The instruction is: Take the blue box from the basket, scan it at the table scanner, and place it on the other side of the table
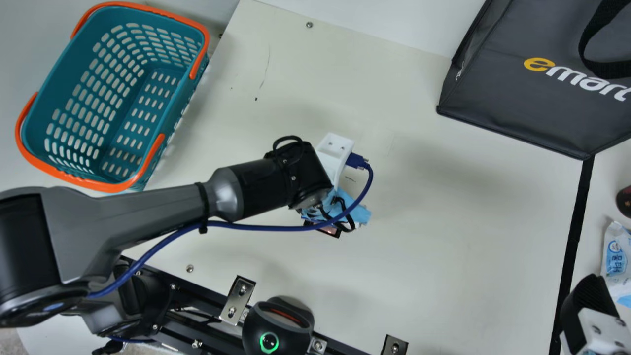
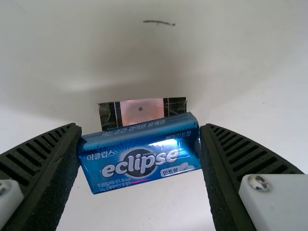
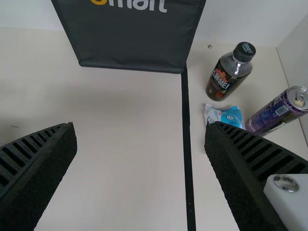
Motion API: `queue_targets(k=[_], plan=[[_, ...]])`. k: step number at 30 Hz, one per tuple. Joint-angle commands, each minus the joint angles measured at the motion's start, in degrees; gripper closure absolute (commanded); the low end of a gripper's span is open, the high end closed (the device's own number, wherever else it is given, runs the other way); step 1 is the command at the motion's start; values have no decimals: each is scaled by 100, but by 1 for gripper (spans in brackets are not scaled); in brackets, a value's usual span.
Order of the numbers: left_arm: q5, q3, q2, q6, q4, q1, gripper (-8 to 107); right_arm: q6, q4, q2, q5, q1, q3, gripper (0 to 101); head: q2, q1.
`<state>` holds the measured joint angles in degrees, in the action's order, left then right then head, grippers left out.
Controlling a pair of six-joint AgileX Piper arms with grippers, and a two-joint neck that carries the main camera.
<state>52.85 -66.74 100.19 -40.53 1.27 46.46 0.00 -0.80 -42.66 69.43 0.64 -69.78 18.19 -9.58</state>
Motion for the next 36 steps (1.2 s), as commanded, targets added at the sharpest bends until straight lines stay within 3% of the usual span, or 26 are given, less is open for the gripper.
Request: queue_targets(k=[1,14,26,36], plan=[[-2,-10,-29,28,7,-25,107,0,0,0,0,0,0,6,-245,166],[110,-193,-50,244,160,-157,107,0,0,0,0,0,0,6,-1977,166],[275,-195,164,409,225,-148,107,0,0,0,0,0,0,6,-1977,166],[90,-238,396,216,214,-204,107,0,0,0,0,0,0,6,-1977,166]])
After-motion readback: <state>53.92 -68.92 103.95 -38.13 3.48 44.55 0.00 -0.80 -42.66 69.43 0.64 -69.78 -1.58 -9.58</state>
